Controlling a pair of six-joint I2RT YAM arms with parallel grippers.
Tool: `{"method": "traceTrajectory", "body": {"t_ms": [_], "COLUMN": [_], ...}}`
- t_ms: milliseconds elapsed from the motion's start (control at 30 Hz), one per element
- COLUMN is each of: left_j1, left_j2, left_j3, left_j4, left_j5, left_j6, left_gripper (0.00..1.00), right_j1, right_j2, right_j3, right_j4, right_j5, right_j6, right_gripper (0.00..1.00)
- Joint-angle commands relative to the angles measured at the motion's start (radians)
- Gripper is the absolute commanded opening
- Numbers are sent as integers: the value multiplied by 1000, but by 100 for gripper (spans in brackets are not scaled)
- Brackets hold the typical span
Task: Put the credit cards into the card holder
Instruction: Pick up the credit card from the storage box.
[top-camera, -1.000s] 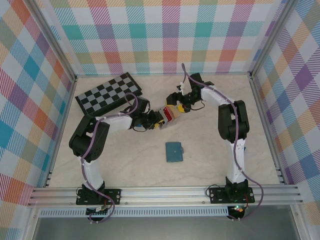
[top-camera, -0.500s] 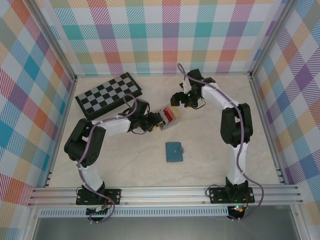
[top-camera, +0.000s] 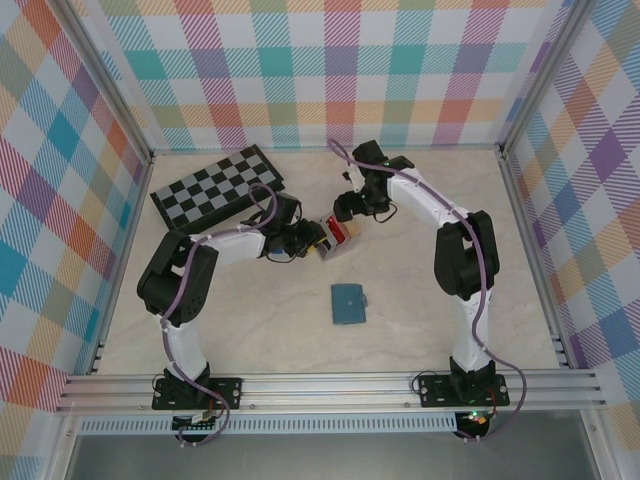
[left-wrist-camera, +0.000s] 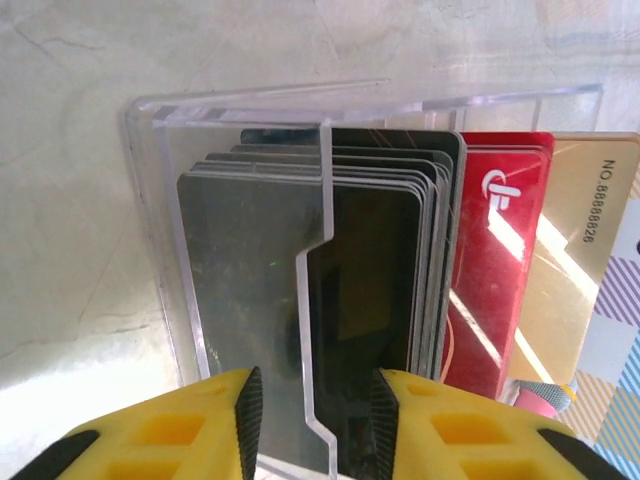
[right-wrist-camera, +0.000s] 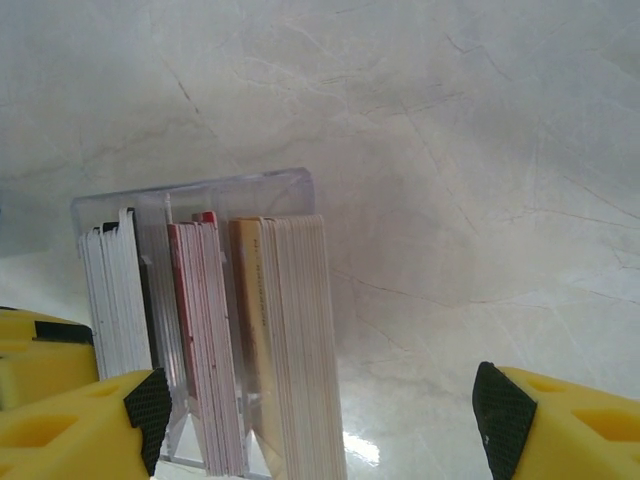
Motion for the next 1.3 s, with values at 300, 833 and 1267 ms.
{"method": "traceTrajectory", "body": {"t_ms": [300,833,1267], "left_j1": [12,12,13], "left_j2": [69,78,77], "left_j3": [19,23,24], "left_j4": [-21,-74,-93], "left_j5": [-13,-26,-32], "left_j6": [5,51,64], "left_gripper": [28,26,25], "right_j1": [26,59,68], "right_j2": [0,103,99], "right_j3": [48,120,148], "right_j4": [-56,-118,-122], "right_j5": [91,197,291], "right_j6": [-72,-112,-107], "right_gripper": [82,79,71]}}
